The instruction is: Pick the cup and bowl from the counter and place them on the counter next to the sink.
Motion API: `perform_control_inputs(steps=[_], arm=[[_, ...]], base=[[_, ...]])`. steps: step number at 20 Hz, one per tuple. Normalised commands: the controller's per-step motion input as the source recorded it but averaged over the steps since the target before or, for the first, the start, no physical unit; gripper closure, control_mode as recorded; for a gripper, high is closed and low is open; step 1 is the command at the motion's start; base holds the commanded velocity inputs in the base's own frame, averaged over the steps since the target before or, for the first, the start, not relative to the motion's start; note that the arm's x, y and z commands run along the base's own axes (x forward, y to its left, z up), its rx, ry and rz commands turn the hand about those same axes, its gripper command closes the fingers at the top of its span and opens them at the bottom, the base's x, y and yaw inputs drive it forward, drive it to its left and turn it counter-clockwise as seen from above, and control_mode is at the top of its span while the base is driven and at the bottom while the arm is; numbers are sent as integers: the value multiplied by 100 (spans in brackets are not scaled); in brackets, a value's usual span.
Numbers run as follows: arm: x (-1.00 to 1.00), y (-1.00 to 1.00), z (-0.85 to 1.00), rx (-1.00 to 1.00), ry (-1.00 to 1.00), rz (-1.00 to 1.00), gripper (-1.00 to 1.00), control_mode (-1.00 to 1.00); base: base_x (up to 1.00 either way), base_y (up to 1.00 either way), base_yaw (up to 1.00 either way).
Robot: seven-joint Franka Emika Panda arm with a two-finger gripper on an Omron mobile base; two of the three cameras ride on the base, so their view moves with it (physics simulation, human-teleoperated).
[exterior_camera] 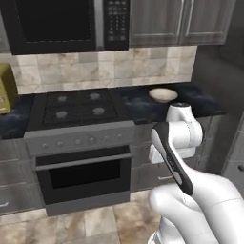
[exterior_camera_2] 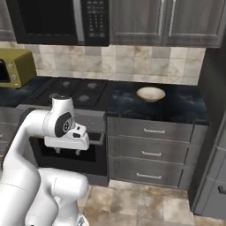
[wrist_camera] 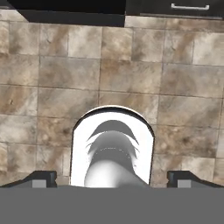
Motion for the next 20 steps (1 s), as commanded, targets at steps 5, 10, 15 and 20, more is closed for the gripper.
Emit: perform_control_inputs(steps=[5,10,15,20], arm=[[0,0,0,0,0,0,-100,100],[0,0,0,0,0,0,-100,100],[0,0,0,0,0,0,-100,100],[0,0,0,0,0,0,-100,100]], base=[[100,0,-7],[100,0,-11],[100,0,-5],[61,0,-3]])
